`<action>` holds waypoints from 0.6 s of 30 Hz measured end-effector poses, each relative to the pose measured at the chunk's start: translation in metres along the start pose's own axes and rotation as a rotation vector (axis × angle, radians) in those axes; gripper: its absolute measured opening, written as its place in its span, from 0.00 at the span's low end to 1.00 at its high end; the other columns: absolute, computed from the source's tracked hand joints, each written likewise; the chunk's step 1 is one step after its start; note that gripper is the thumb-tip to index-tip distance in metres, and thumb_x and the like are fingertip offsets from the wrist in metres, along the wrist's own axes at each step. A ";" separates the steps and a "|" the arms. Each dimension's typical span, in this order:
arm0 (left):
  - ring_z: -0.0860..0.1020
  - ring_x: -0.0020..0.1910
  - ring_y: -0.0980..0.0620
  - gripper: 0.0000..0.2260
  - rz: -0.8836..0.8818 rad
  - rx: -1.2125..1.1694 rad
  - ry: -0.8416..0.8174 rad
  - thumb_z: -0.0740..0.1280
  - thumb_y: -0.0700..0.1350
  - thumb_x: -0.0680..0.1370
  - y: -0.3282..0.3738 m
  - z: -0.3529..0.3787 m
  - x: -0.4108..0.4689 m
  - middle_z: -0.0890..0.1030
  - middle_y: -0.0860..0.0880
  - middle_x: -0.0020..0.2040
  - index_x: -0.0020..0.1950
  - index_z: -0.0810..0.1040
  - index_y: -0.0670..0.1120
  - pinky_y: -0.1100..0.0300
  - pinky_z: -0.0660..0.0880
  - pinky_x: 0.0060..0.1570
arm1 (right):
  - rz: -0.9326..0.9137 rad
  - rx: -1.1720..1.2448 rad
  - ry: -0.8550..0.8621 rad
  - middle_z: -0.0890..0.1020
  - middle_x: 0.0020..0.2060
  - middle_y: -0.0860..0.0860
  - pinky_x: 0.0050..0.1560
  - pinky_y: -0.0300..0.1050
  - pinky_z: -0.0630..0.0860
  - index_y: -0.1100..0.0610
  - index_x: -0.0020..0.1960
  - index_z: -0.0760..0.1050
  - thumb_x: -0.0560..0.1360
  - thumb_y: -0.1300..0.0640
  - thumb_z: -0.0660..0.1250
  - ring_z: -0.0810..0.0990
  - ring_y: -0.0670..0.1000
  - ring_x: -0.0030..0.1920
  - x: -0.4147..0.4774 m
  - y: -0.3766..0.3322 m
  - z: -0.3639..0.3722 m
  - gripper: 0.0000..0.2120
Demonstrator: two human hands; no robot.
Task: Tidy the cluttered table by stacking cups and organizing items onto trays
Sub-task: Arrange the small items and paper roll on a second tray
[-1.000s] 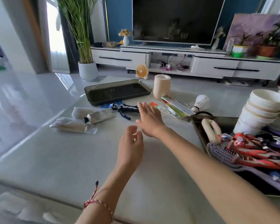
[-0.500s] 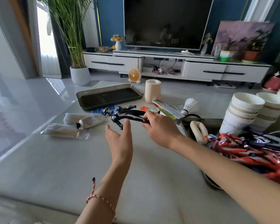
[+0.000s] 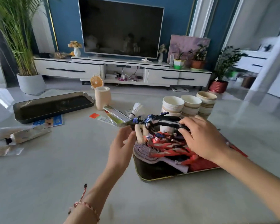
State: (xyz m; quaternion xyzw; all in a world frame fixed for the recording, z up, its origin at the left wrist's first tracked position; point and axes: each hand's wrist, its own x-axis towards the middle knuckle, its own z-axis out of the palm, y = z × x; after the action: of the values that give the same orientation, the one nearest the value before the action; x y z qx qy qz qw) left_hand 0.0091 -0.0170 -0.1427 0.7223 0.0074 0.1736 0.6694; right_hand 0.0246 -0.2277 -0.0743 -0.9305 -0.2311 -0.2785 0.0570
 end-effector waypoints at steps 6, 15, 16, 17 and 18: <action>0.63 0.67 0.59 0.18 0.220 0.396 -0.094 0.59 0.46 0.80 -0.011 0.019 0.000 0.69 0.60 0.63 0.70 0.66 0.52 0.65 0.58 0.65 | -0.050 -0.141 -0.029 0.81 0.36 0.55 0.39 0.53 0.76 0.62 0.42 0.79 0.66 0.63 0.74 0.78 0.60 0.38 -0.017 0.030 0.009 0.07; 0.49 0.75 0.58 0.20 0.219 0.568 -0.225 0.55 0.49 0.81 -0.019 0.017 0.003 0.59 0.54 0.75 0.73 0.61 0.51 0.56 0.50 0.73 | -0.080 -0.125 -0.113 0.79 0.51 0.54 0.54 0.52 0.70 0.59 0.59 0.77 0.75 0.55 0.65 0.76 0.57 0.53 -0.011 0.013 0.021 0.14; 0.49 0.75 0.58 0.20 0.215 0.572 -0.229 0.55 0.49 0.81 -0.019 0.016 0.004 0.59 0.54 0.75 0.74 0.61 0.51 0.57 0.50 0.73 | -0.085 -0.124 -0.125 0.79 0.52 0.54 0.55 0.53 0.69 0.59 0.59 0.77 0.75 0.54 0.65 0.76 0.57 0.54 -0.011 0.010 0.021 0.14; 0.48 0.75 0.58 0.21 0.215 0.575 -0.231 0.55 0.50 0.81 -0.018 0.016 0.005 0.58 0.54 0.75 0.74 0.60 0.51 0.58 0.49 0.73 | -0.088 -0.125 -0.125 0.79 0.52 0.55 0.54 0.53 0.70 0.59 0.59 0.77 0.75 0.55 0.65 0.76 0.58 0.54 -0.010 0.009 0.021 0.15; 0.48 0.75 0.59 0.21 0.221 0.573 -0.229 0.55 0.50 0.81 -0.018 0.016 0.006 0.58 0.55 0.75 0.74 0.59 0.52 0.59 0.48 0.73 | -0.091 -0.121 -0.120 0.79 0.52 0.55 0.53 0.54 0.71 0.60 0.58 0.77 0.75 0.55 0.66 0.76 0.58 0.53 -0.009 0.006 0.020 0.14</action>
State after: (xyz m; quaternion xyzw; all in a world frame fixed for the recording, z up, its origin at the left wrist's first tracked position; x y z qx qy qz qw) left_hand 0.0228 -0.0287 -0.1598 0.8925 -0.0978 0.1537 0.4126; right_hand 0.0302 -0.2317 -0.0964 -0.9357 -0.2590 -0.2381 -0.0257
